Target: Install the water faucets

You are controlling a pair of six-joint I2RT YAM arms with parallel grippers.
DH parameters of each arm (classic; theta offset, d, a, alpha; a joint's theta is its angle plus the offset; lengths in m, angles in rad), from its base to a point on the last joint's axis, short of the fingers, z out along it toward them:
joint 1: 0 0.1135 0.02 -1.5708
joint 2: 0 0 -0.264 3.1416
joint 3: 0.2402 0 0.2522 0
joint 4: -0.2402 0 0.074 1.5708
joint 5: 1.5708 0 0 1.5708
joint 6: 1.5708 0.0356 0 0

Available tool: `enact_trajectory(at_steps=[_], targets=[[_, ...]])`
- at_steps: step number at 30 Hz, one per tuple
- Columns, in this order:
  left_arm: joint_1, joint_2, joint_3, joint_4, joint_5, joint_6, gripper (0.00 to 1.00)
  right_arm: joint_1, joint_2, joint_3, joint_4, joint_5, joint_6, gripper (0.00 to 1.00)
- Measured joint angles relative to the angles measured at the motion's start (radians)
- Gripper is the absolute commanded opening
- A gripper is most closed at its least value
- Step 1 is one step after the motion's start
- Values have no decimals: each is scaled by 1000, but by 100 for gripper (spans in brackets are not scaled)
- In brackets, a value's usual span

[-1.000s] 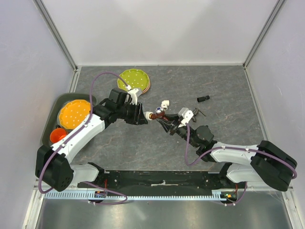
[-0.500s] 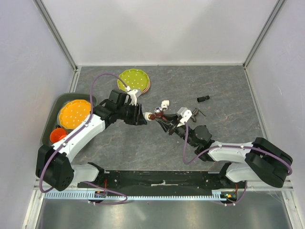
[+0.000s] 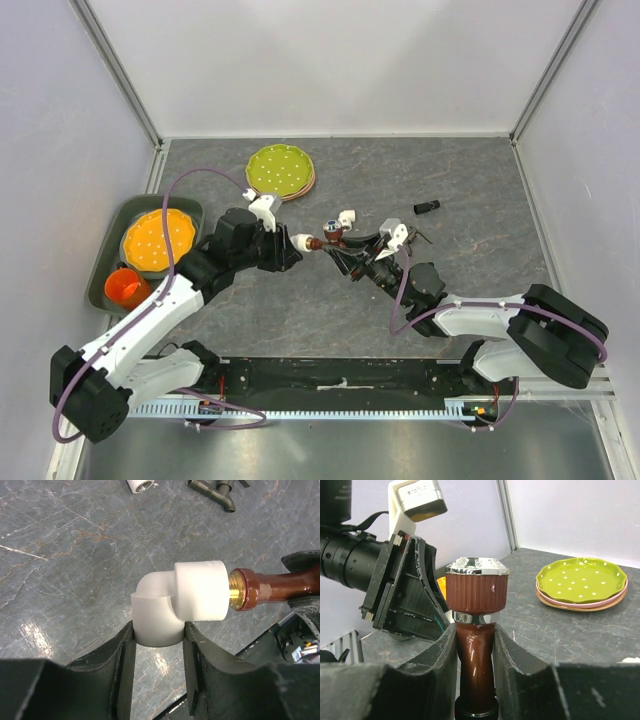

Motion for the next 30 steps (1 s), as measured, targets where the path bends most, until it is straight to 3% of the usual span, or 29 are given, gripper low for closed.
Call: enact_trajectory(at_steps=[7,12,19,24,27,30], targets=[[-177,-66,-116,126,-290,-19,2,-2,11,0,2,19,77,0],[-306,-65,-206,258,-352,-9,2,-8,20,12,-19,38,132,0],[-335,-66,-244,481,-424,67,2,-4,30,35,-98,13,181,0],[-338,-77,-243,485,-514,74,2,-5,28,43,-137,32,182,0],[-338,-77,-243,423,-581,60,7,-5,11,44,-183,60,171,0],[-338,-71,-241,334,-648,15,29,-5,-22,44,-243,109,152,0]])
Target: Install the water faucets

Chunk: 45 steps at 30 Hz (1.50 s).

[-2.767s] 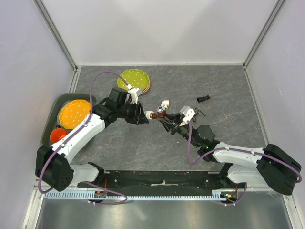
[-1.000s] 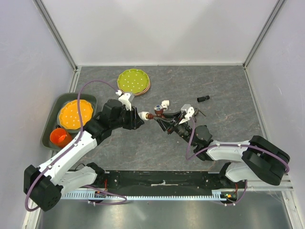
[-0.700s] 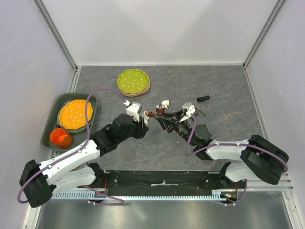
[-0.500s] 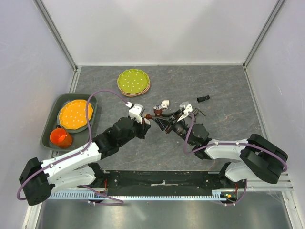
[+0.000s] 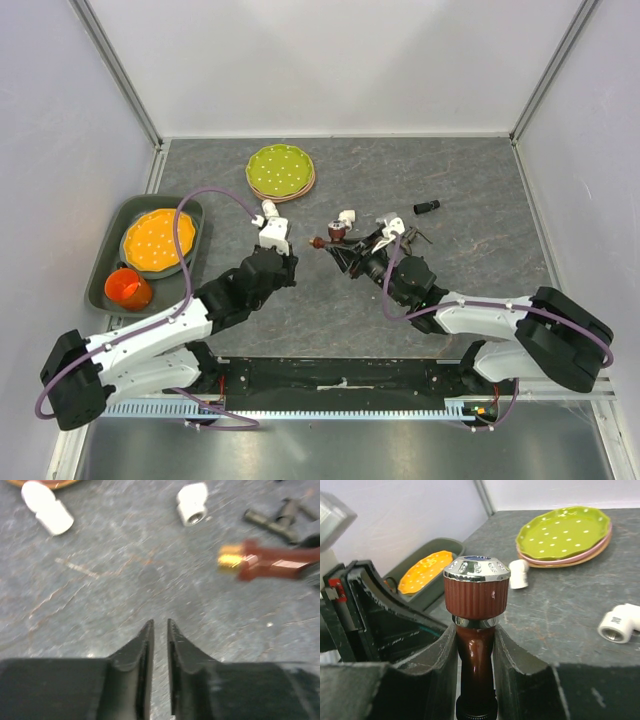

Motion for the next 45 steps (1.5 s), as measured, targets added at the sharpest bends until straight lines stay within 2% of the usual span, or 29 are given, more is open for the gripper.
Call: enact_trajectory(at_steps=[1,4,10,15,18,23,29,38,45], targets=[[2,5,0,-24,-18,-11,42,0,-6,0,-8,14,-6,0],[34,39,7,-105,-45,-63,61,0,-32,0,-50,77,-27,0],[189,121,20,-155,-36,-126,72,0,-74,-9,-79,175,-63,0],[298,207,31,-101,-31,-147,76,0,-90,-29,-79,220,-86,0],[320,289,56,-55,-30,-146,77,-2,-91,-39,-79,233,-95,0],[343,416,143,4,-10,-132,82,-15,-93,-56,-76,239,-104,0],[446,526,257,71,31,-128,85,-43,-91,-62,-56,237,-104,0],[498,761,404,92,75,-110,83,-85,-64,-69,-26,210,-85,0],[498,806,432,91,70,-94,75,-114,-42,-72,-10,182,-63,0]])
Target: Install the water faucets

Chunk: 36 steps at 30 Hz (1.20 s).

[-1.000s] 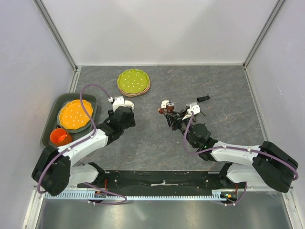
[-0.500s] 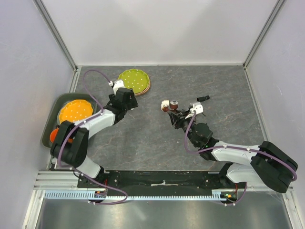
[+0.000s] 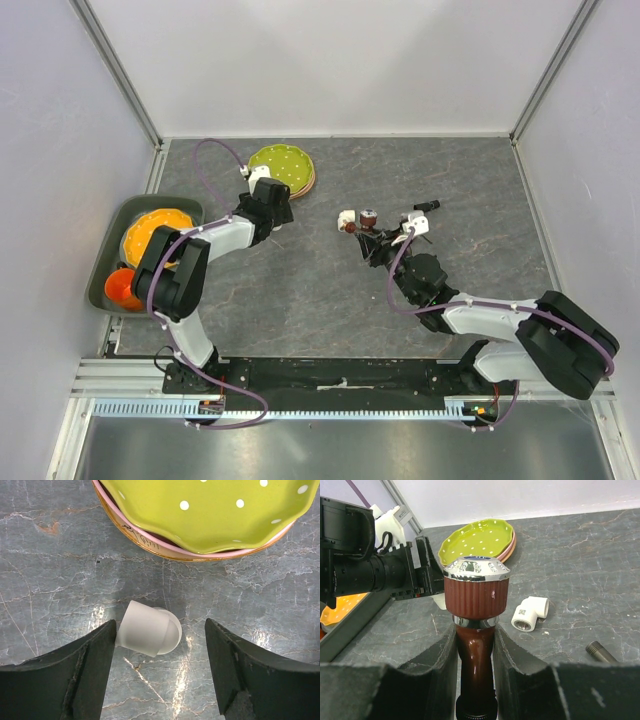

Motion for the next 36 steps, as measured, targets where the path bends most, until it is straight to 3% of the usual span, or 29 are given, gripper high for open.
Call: enact_trajectory(at_steps=[5,8,15,18,31,34,36], targets=[[0,8,1,-1,-7,11,71,-13,15,-2,15,-23,19,0],[0,23,6,-2,-8,14,63,-18,15,-7,23,-31,27,0],[0,24,4,-10,2,11,20,-25,15,-16,30,-46,36,0],[0,-19,-32,-18,34,-3,10,-26,15,-16,32,-50,39,0],[-68,-406,-408,-85,360,-182,14,-26,-25,-25,36,-74,55,0],[-100,-469,-451,-120,423,-218,22,-26,-30,-27,36,-76,57,0],[-109,-505,-477,-141,447,-235,34,-26,-32,-27,36,-79,60,0]])
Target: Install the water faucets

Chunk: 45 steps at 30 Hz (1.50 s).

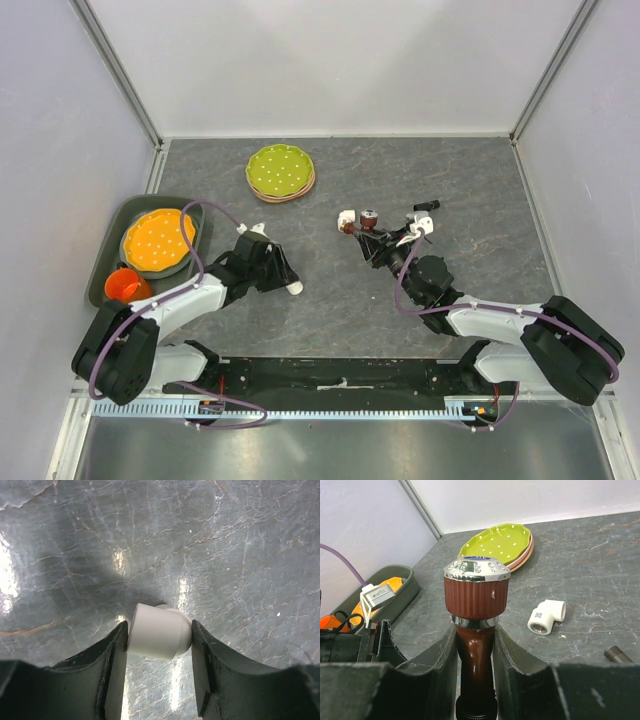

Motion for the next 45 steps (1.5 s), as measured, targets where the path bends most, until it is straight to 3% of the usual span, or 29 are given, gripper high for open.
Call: enact_trajectory(at_steps=[4,9,10,11,14,30,37,45], targets=[[0,-26,-17,-19,-1,-24,52,0,-2,0,0,-10,4,0],[1,-15,-17,-3,-4,-53,56,0,-2,0,0,-19,11,0],[3,-11,-17,4,-4,-60,60,0,-2,0,0,-19,11,0],[6,-5,-16,12,-3,-67,71,0,-3,-1,0,-19,11,0],[16,11,-14,24,-9,-85,85,0,-5,-1,0,-19,12,0],[66,13,31,15,-41,-56,90,0,-8,-1,0,-26,11,0],[-97,-89,124,-163,-178,35,91,-1,6,-1,-1,-32,11,0],[-169,-21,181,-343,-249,84,88,-2,8,-1,0,-37,12,0]])
